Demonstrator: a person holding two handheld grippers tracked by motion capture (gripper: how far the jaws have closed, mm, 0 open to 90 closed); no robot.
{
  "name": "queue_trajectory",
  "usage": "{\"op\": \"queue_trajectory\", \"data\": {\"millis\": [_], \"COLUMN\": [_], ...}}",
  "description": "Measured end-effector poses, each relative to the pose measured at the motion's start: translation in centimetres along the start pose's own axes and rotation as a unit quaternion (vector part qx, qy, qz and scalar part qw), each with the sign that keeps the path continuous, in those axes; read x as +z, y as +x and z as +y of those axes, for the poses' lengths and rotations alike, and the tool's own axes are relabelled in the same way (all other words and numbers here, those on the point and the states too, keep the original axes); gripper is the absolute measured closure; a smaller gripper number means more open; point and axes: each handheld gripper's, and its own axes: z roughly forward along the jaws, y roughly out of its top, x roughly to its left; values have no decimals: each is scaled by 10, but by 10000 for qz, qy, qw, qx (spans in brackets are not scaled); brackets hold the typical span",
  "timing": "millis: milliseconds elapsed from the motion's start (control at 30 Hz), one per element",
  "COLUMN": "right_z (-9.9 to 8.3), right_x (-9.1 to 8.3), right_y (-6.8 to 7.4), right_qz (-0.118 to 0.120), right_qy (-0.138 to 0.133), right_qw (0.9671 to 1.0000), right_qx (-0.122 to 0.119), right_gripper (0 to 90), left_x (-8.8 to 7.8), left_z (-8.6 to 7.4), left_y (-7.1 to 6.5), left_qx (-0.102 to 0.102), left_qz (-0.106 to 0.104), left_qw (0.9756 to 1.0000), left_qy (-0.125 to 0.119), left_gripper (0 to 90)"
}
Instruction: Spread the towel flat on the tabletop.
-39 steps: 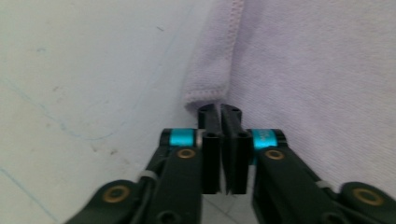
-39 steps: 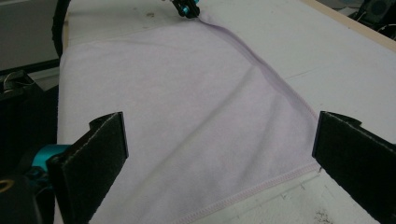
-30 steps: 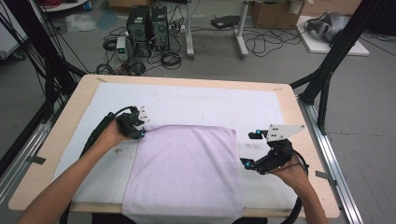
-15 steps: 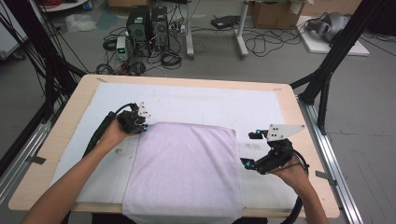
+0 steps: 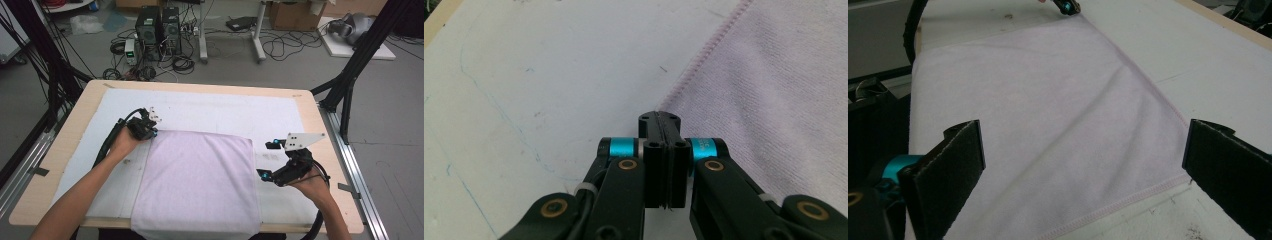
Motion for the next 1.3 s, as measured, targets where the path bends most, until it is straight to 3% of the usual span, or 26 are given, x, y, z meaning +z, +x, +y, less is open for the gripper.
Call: {"op": "queue_trajectory", "data": {"millis": [100, 167, 267, 333, 433, 500, 567, 633, 667, 733, 833, 967, 1033, 1200, 1267, 1300], "right_z": [0, 0, 0, 0, 1, 1, 0, -3, -4, -8, -15, -22, -26, -34, -37, -39], "right_x": [0, -2, -4, -6, -8, -10, -11, -14, -16, -20, -27, -34, -36, -40, -42, -42], "right_y": [0, 1, 2, 3, 3, 3, 3, 2, 2, 2, 2, 5, 6, 11, 12, 12], "right_qz": [-24, -48, -74, -98, -176, -269, -462, -658, -729, -887, -1067, -1301, -1401, -1514, -1552, -1566], "right_qy": [1, -37, -93, -143, -246, -331, -421, -619, -717, -924, -1180, -1461, -1578, -1712, -1742, -1743], "right_qw": [10000, 10000, 9999, 9998, 9995, 9991, 9980, 9959, 9947, 9915, 9868, 9801, 9770, 9728, 9718, 9715], "right_qx": [-11, -12, 3, -6, -21, 8, 49, 104, 141, 216, 296, 328, 305, 371, 345, 357], "right_gripper": [25, 25, 25, 25, 25, 24, 22, 15, 14, 6, 6, 6, 6, 6, 6, 6], "left_x": [-3, -9, -25, -37, -57, -68, -79, -88, -92, -102, -115, -130, -135, -144, -147, -148], "left_z": [-1, -2, -6, -11, -22, -30, -39, -48, -53, -64, -78, -98, -109, -139, -147, -149], "left_y": [2, 5, 14, 20, 23, 23, 22, 21, 21, 18, 10, 0, -4, -6, -7, -7], "left_qx": [7, -140, -281, -494, -523, -546, -456, -554, -638, -636, -582, -634, -647, -887, -934, -910], "left_qz": [-23, 16, -52, -239, -517, -678, -828, -912, -997, -1160, -1203, -1221, -1192, -1071, -1031, -1014], "left_qw": [10000, 9997, 9987, 9960, 9900, 9848, 9794, 9735, 9693, 9596, 9496, 9332, 9283, 9100, 9054, 9045], "left_qy": [-48, -205, -426, -703, -1200, -1504, -1787, -2021, -2155, -2483, -2835, -3321, -3462, -3905, -4011, -4040], "left_gripper": [840, 699, 571, 487, 364, 234, 160, 69, 18, 17, 17, 17, 17, 17, 17, 17]}}
